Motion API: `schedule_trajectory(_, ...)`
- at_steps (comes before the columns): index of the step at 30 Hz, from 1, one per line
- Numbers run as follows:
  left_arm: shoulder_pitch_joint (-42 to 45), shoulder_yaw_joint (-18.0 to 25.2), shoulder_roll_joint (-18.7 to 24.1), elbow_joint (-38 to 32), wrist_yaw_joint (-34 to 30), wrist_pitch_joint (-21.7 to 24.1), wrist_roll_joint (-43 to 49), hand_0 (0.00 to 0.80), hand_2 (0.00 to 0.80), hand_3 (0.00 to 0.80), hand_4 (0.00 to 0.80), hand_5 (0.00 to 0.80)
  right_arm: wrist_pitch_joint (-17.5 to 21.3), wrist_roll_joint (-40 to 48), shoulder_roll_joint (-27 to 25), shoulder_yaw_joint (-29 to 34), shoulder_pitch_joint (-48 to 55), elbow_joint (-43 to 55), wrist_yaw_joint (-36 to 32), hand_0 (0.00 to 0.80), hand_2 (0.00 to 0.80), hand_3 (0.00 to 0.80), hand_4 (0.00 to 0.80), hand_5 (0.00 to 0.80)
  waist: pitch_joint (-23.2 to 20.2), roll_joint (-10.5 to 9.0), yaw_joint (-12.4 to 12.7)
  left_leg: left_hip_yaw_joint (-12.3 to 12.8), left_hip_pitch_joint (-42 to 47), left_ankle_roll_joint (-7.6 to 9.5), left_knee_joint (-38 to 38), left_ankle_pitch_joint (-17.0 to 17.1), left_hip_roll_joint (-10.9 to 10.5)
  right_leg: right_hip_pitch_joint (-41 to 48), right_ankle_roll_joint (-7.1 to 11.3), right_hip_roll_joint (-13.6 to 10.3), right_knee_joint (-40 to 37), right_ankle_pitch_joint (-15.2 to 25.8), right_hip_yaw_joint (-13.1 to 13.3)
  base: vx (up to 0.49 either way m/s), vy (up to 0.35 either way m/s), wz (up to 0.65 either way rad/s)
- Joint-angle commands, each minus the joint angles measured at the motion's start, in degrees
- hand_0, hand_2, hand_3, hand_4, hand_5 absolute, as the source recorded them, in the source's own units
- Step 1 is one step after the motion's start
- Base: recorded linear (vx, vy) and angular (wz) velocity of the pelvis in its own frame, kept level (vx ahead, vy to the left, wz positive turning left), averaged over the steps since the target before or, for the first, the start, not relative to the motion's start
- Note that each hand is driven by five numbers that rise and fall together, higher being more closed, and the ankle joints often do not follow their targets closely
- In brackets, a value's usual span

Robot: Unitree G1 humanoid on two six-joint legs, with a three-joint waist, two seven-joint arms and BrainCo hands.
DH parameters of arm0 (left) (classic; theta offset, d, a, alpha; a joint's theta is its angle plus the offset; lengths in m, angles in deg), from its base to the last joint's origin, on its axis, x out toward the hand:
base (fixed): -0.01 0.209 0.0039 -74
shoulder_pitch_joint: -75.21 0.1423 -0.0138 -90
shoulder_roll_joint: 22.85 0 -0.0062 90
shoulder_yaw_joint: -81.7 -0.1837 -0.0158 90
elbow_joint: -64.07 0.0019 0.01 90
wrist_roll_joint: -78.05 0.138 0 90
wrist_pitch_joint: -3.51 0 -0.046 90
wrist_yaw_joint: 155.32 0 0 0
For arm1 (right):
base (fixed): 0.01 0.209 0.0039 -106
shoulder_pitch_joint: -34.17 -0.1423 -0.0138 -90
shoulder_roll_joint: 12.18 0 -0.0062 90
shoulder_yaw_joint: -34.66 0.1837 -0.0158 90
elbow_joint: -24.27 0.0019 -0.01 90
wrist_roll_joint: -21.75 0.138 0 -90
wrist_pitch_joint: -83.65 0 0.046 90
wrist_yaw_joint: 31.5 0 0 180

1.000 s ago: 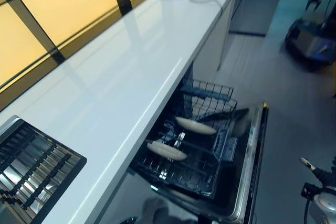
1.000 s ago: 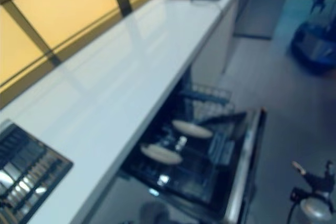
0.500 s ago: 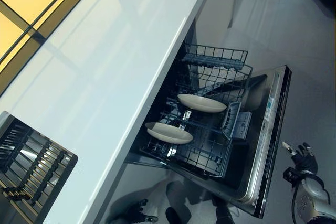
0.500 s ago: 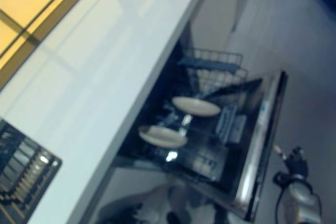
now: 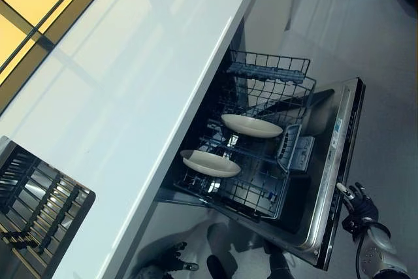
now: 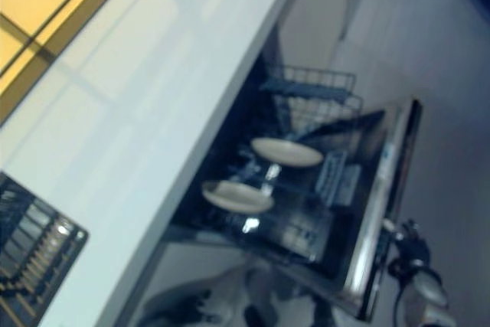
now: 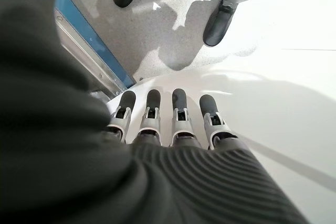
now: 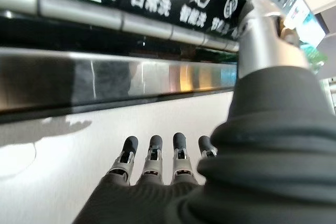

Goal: Take plates into dishwasher

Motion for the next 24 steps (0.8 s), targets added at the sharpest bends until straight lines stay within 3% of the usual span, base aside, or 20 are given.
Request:
schedule_trajectory(1, -3.9, -0.5, 2.6, 1.4, -0.7, -0.6, -0.5, 0.000, 0.000, 0.000, 0.000, 0.000, -2.1, -0.9, 1.4, -5.0, -3.2, 2.8, -10.1, 0.000, 0.000, 0.000, 0.000, 0.000, -0.7, -2.61, 1.8, -2.9, -1.9, -1.02, 0.3, -0.1, -2.0, 1.3, 1.64, -0.9, 4.9, -6.7, -3.8, 0.000, 0.000, 0.00)
schedule_trajectory(12, -2.6, 0.5, 2.2, 2.1, -1.4, -1.2, 1.4, 0.000, 0.000, 0.000, 0.000, 0.000, -7.4, -5.2, 4.5, -13.7, -5.6, 9.4, -20.8, 0.000, 0.000, 0.000, 0.000, 0.000, -2.7, -4.06, 3.9, -3.3, -1.4, -1.38, 0.3, 0.5, -1.3, 2.8, 1.51, -0.4, 5.5, -7.5, -6.3, 0.003, -0.008, 0.01)
schedule_trajectory(24, 0.5, 1.4, 1.6, 2.4, -2.5, -0.8, 1.3, 0.000, 0.000, 0.000, 0.000, 0.000, -11.5, -6.6, 7.7, -17.1, -8.7, 11.5, -19.0, 0.000, 0.000, 0.000, 0.000, 0.000, -5.1, -5.43, 6.9, -4.1, 0.0, -1.93, 0.3, 1.2, 0.0, 6.4, 0.85, 0.3, 5.1, -8.6, -9.3, 0.026, -0.002, 0.05)
